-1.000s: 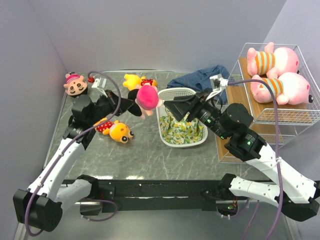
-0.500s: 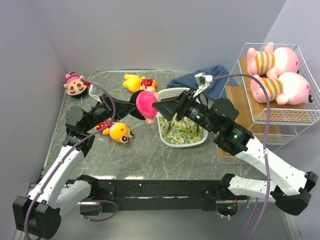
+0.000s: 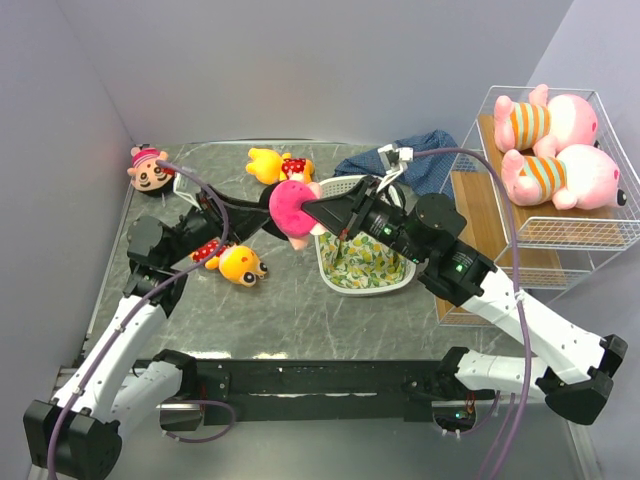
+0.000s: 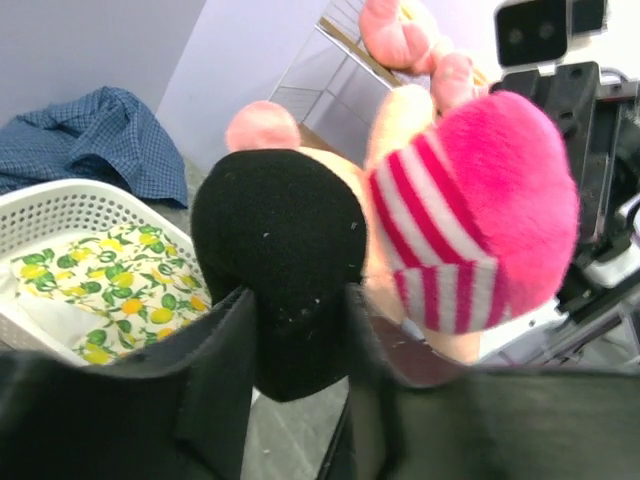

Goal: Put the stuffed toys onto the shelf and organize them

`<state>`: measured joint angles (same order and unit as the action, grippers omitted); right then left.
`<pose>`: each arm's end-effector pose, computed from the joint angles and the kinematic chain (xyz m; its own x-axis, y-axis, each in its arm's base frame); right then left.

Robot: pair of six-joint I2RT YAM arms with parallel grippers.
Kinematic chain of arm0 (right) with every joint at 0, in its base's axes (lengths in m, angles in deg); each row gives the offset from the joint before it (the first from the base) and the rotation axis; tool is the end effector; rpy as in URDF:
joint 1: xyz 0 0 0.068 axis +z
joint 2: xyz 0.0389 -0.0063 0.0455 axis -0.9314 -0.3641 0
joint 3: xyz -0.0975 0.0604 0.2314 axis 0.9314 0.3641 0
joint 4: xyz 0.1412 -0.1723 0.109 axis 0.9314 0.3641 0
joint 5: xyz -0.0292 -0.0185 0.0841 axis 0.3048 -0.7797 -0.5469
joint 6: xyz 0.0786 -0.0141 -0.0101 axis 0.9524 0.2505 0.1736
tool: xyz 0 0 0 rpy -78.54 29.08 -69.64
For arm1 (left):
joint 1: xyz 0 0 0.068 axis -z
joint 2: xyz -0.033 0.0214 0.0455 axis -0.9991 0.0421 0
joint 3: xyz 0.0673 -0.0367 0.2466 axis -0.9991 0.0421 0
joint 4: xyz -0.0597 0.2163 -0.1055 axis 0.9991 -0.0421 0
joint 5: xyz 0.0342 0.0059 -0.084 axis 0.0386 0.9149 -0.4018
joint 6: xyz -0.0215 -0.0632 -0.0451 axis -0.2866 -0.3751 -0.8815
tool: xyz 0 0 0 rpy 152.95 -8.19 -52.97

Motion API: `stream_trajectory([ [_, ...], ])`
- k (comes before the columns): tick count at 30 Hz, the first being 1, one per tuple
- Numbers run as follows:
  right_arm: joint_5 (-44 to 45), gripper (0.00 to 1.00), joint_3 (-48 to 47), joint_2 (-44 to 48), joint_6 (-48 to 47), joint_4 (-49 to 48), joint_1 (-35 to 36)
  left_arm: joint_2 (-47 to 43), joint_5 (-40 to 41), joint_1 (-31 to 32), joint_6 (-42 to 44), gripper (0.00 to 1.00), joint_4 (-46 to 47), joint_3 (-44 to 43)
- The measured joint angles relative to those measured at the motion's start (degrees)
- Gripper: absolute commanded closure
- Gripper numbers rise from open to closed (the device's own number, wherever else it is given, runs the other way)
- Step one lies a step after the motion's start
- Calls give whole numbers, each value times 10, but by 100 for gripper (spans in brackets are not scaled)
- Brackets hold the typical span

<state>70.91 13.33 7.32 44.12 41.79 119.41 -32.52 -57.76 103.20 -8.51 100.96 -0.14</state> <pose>0.1596 0.2091 0.4400 -0.4671 0.4355 -0.7695 -0.7123 0.3303 0.6193 0.1933 -0.1026 0.3725 -0.3972 -0.4733 -0.7863 0.7747 0.2863 -0.5638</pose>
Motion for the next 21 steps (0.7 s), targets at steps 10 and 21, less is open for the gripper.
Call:
stream_trajectory([
  [10, 43, 100, -26, 5, -86, 49, 0, -16, 66, 0, 57, 4, -117, -17],
  [21, 230, 100, -174, -36, -370, 251, 0, -55, 170, 0, 207, 4, -302, -94],
])
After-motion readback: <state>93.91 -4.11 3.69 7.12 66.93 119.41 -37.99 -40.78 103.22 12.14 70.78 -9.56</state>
